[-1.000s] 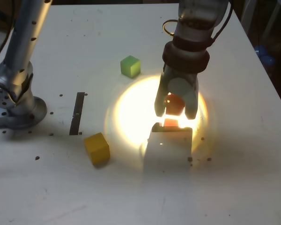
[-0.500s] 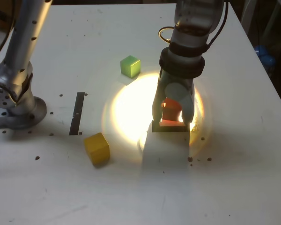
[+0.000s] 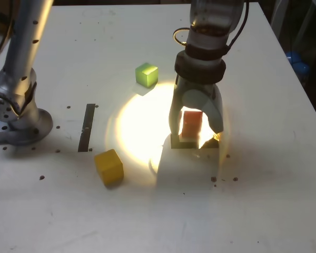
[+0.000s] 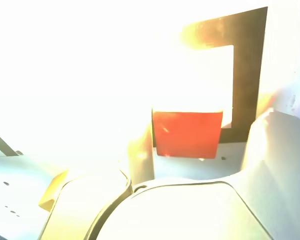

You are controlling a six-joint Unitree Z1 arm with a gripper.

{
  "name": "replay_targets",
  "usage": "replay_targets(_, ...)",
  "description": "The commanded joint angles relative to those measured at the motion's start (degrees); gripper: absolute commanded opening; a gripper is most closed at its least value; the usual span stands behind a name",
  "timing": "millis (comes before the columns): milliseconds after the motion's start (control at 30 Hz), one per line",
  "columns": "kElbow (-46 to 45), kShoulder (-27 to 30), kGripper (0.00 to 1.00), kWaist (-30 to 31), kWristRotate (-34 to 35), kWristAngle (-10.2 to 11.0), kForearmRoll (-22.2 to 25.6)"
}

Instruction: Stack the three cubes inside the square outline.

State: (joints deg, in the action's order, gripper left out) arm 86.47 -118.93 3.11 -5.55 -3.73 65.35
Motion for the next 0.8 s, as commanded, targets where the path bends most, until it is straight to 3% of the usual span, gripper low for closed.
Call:
replay_targets(0,-1.1,2.0,1.00,-0.1,0.2,0.3,0.4)
replay_targets(167,-4.3,5.9,1.00,0.3,-0.1,2.4,1.3)
replay_targets(467,-9.7,13.7,1.00,7.4,-2.1,11.3,6.4)
replay_targets(567,-9.8,15.3,1.00,9.5,-5.1,12.3,7.7)
replay_targets(767,-10.1,15.9,0.99,13.6,-10.5,12.2,8.1)
